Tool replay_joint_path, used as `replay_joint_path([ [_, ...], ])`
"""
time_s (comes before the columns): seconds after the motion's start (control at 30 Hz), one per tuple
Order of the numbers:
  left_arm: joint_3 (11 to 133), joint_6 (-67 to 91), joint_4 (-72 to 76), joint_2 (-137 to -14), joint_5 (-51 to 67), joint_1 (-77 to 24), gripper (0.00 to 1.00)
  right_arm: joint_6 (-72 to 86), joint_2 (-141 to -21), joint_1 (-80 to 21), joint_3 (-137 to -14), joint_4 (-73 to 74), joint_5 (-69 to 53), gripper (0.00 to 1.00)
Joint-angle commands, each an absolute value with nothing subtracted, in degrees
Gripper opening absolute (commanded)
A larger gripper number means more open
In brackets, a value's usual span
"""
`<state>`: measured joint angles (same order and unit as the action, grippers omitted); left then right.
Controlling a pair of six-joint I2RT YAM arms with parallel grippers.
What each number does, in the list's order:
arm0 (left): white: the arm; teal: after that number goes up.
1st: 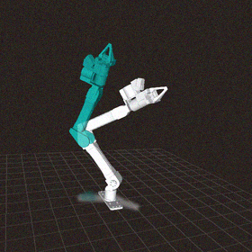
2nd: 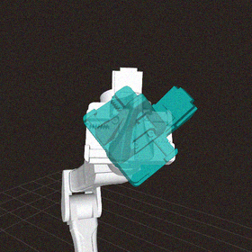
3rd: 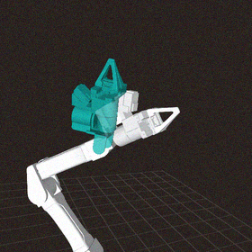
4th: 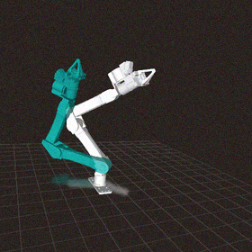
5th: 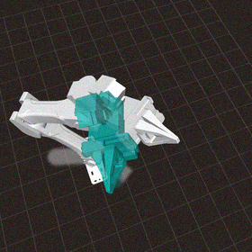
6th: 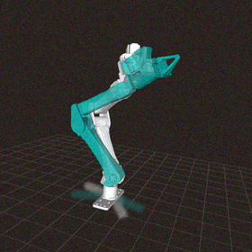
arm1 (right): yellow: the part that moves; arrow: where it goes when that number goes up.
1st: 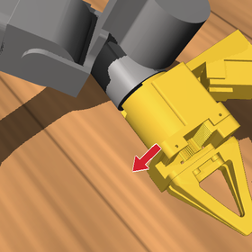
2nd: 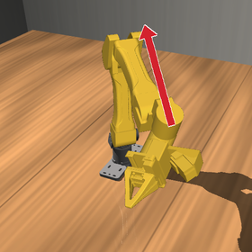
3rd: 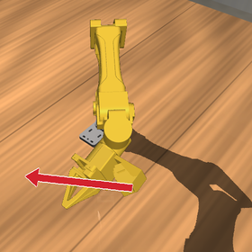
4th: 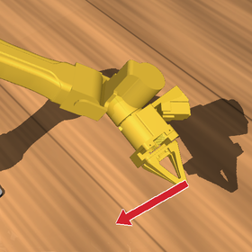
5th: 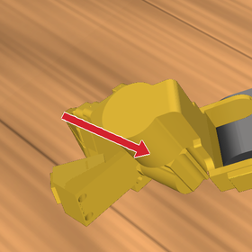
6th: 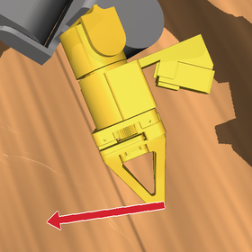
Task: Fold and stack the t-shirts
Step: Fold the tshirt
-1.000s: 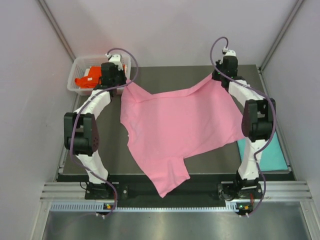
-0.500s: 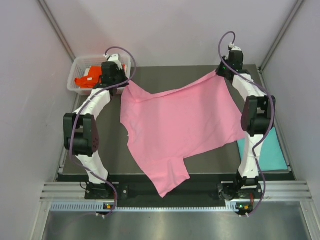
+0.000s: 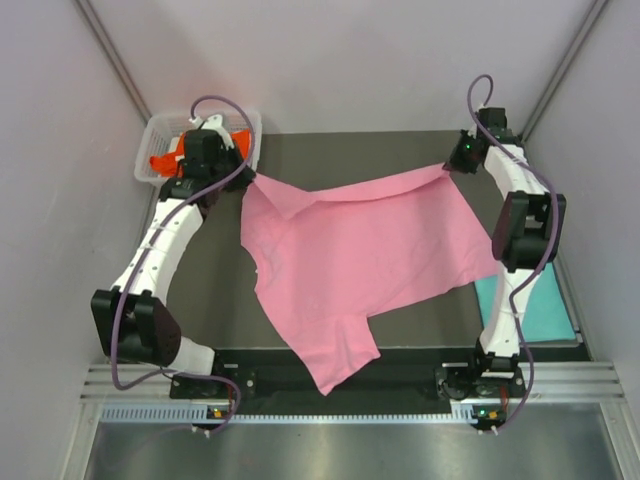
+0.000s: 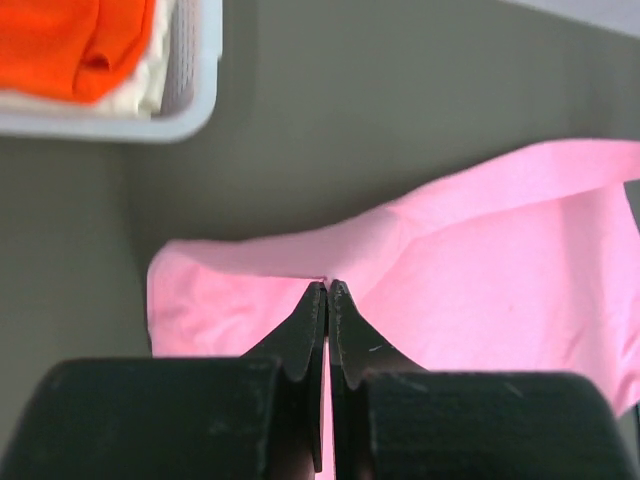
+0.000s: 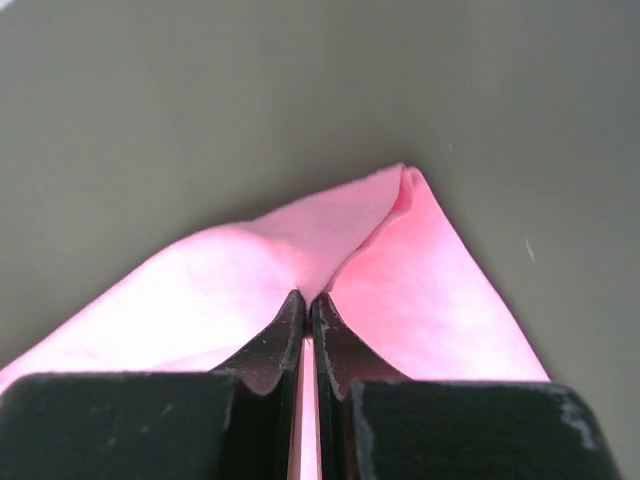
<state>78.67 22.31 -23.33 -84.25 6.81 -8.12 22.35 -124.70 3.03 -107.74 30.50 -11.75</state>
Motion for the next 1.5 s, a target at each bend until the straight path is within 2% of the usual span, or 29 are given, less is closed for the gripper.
replay_joint_path([
  [0.0,75.77,24.17,-29.44,-79.03,7.38,-8.44,0.0,23.29,-121.65,3.69,-107.68,33.92,-14.06,0.0],
  [0.33,67.68,31.19,-30.41,-74.1,13.09,-8.79,0.0,19.78,-120.41,5.01,-106.96,41.57,-12.57,0.0],
  [0.6,62.32,34.45,-31.11,-70.93,15.12,-9.14,0.0,18.55,-119.53,6.15,-105.9,41.66,-12.31,0.0],
  [1.1,61.52,34.89,-32.87,-70.31,10.02,-9.14,0.0,17.75,-125.42,8.26,-113.73,44.21,-11.51,0.0],
  [1.47,57.22,36.04,-33.66,-70.58,10.99,-9.14,0.0,17.32,-125.86,8.26,-109.07,42.8,-12.3,0.0],
])
